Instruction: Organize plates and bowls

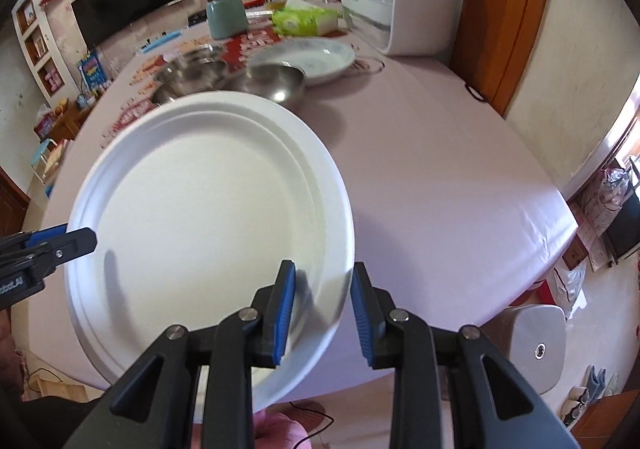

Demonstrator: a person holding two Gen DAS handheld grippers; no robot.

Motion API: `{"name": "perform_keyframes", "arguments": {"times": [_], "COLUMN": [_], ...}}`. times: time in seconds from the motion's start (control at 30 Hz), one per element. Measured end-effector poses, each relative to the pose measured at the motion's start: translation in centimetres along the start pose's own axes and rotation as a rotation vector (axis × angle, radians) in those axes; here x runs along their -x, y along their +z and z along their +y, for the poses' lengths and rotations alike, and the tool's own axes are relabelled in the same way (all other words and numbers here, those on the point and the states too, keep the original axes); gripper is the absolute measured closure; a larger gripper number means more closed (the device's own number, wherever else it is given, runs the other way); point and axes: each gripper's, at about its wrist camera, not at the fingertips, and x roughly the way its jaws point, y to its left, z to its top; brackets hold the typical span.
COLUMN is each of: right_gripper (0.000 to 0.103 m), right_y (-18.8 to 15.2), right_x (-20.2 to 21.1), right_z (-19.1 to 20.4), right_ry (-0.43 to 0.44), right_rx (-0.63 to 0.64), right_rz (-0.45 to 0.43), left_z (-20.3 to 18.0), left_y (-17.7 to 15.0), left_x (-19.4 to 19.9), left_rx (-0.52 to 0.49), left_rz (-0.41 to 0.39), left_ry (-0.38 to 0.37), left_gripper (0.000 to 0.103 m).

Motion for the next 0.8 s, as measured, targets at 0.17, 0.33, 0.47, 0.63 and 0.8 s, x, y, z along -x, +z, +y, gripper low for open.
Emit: {"name": "perform_keyframes", "arguments": {"times": [0.17, 0.33, 0.47, 0.63, 0.8], "right_gripper": [0.074, 0.074, 0.074, 0.072, 0.064], "right_y": [0.1, 0.2, 0.5, 1.3, 2.2], "right_x": [-2.1, -3.9, -5.3, -6.1, -6.6], "right_z": [-0.8, -1.2, -1.5, -1.8, -2.1], "right_ry": [0.002, -0.020, -0.027, -0.044, -0.038], "right_rx": [0.034, 0.056, 0.079, 0.102, 0.126], "right_rz": [0.012, 0.025, 0.028, -0.003, 0.000], "left_z": [-0.4, -0.4, -0.7, -1.6, -2.0], "left_y": [-0.2, 0.0, 0.1, 0.7, 1.3], "left_x": [-2.5, -5.0, -6.6, -7.2, -7.5], "left_rx": [0.002, 0.046, 0.047, 0.010, -0.002], "left_rz": [0.037, 0.107, 0.127, 0.096, 0.092], "left_ry": [0.023, 0.021, 0.042, 0.066, 0.057], "left_gripper": [0.066, 0.066, 0.066, 0.066, 0.065]}}
